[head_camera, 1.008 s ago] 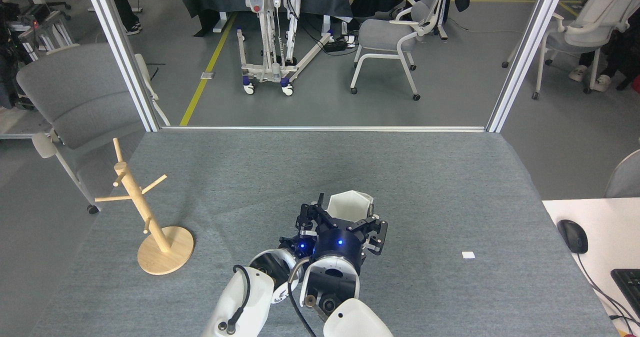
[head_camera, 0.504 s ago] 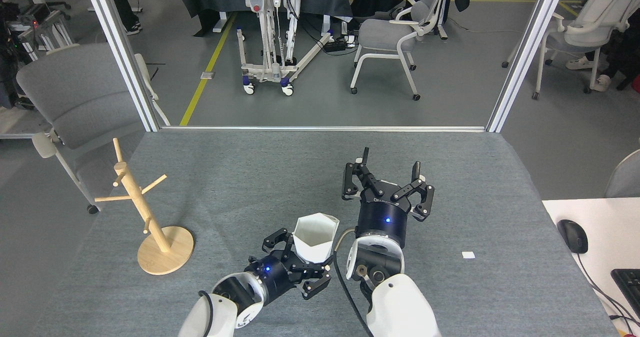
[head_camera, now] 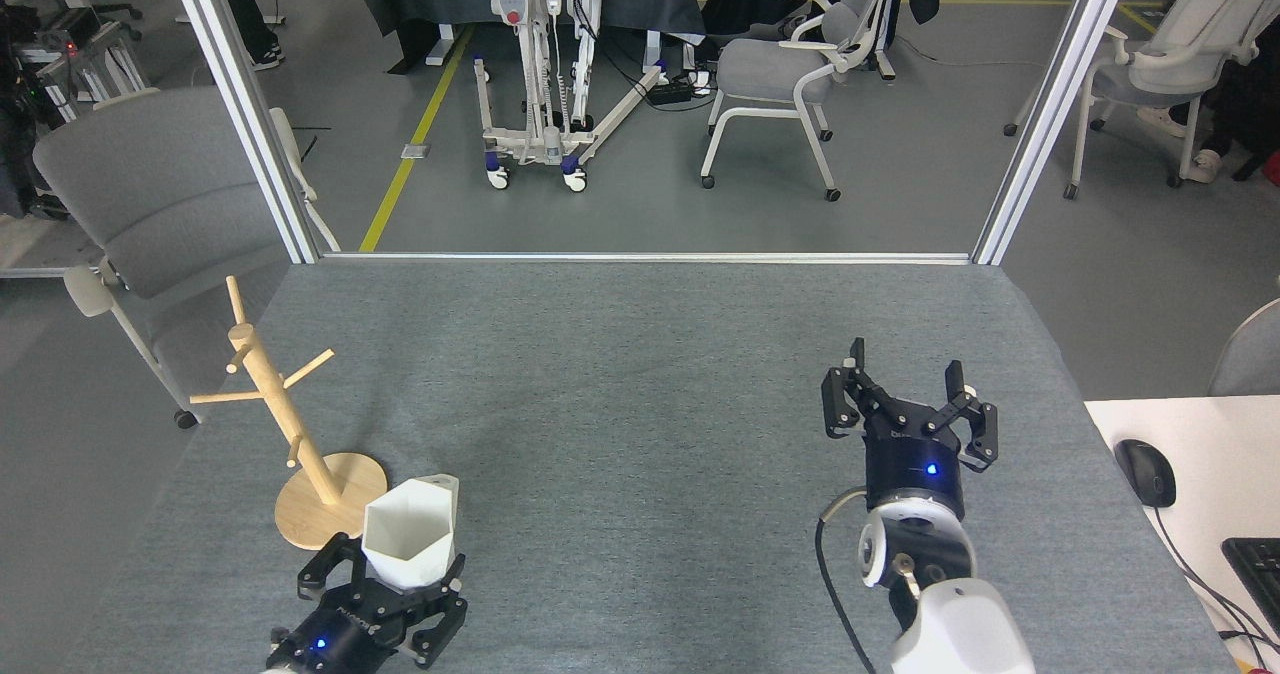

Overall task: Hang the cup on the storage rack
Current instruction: 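Carry the white cup with the left gripper beside the wooden rack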

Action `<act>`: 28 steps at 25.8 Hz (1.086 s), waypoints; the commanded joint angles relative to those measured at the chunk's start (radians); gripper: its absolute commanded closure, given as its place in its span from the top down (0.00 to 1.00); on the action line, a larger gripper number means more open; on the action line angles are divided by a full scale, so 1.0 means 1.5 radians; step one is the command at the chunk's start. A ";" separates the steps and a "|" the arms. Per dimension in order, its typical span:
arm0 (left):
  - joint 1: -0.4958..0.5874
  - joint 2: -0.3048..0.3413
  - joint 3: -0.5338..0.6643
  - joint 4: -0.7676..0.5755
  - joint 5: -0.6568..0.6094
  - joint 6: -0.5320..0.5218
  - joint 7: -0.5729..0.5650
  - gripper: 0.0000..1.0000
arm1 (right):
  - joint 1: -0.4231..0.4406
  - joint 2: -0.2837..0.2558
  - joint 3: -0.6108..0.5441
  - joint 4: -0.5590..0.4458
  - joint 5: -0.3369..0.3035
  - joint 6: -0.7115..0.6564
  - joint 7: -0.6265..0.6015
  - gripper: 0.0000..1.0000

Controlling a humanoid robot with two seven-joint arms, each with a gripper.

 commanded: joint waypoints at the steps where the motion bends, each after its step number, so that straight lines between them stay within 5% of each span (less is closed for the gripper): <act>1: 0.037 0.002 0.091 -0.017 0.000 0.000 0.003 0.00 | 0.075 -0.038 -0.104 0.000 -0.016 -0.146 -0.042 0.99; 6: 0.050 0.002 0.204 -0.017 0.000 0.001 0.003 0.00 | 0.152 -0.038 -0.189 -0.003 -0.010 -0.274 -0.074 1.00; 12: 0.037 0.005 0.290 -0.017 -0.009 0.027 -0.001 0.00 | 0.166 -0.032 -0.215 -0.017 -0.009 -0.335 -0.072 1.00; 17: -0.035 0.024 0.297 -0.007 -0.094 0.119 -0.023 0.00 | 0.165 -0.033 -0.214 -0.020 -0.009 -0.337 -0.072 1.00; 28: -0.137 0.015 0.307 -0.003 -0.181 0.142 -0.038 0.00 | 0.158 -0.032 -0.212 -0.019 -0.006 -0.333 -0.067 1.00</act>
